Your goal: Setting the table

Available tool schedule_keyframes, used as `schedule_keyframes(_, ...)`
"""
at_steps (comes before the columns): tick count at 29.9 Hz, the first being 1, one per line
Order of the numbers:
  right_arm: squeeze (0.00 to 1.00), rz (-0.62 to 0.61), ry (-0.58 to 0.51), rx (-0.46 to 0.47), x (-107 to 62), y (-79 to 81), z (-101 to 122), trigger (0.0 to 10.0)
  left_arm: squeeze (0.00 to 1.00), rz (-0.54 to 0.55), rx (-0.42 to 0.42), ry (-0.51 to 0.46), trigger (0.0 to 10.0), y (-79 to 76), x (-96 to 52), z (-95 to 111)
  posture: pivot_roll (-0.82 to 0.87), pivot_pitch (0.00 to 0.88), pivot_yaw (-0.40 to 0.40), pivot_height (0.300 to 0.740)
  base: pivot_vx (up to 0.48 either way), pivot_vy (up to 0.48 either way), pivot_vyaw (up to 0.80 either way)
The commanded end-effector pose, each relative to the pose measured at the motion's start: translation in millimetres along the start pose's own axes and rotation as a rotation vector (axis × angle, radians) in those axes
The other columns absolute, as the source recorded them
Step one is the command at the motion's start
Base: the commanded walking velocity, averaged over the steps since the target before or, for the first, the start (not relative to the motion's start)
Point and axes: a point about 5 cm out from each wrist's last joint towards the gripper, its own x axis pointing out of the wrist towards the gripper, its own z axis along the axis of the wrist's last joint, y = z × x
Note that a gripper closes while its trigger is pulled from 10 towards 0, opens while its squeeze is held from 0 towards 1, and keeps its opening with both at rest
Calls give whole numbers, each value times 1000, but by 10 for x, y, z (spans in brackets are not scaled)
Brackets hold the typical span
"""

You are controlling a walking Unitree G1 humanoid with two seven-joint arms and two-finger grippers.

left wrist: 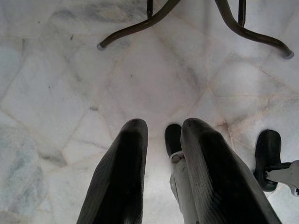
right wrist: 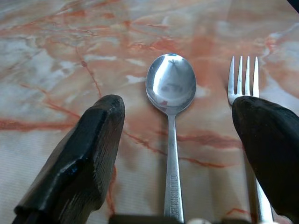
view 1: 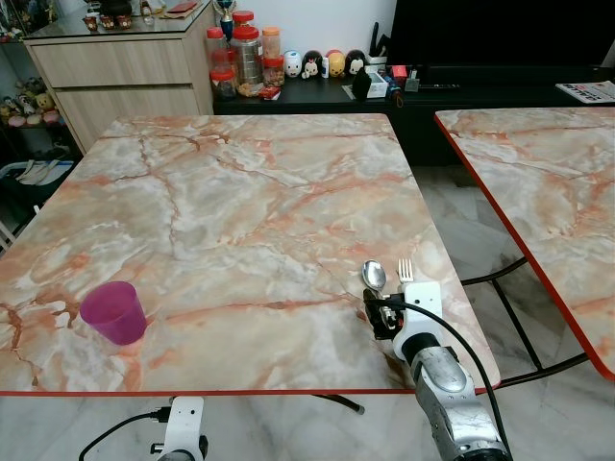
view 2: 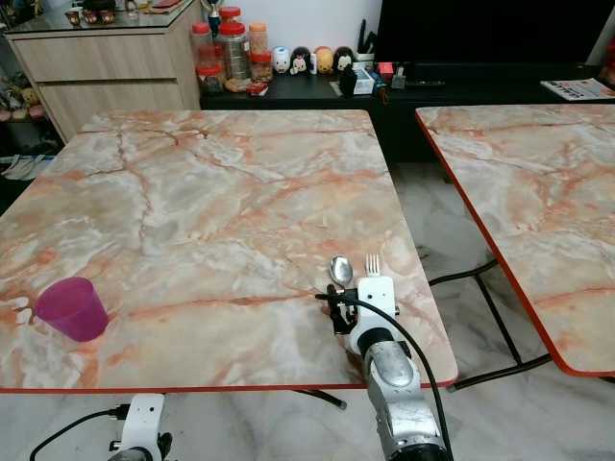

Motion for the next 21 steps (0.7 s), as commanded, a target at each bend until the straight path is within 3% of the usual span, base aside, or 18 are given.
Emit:
schedule_keyframes(1,0,4,22,-2,22,9,0,10000,0,-1,9,7,10000,24,2,3,-41,0,1,740,0,0,0)
schedule_keyframes(21,0,-20,78,37,114,-7,17,10000,0,-11,7,18,10000,17,4,3,-35,0,-4,740,0,0,0)
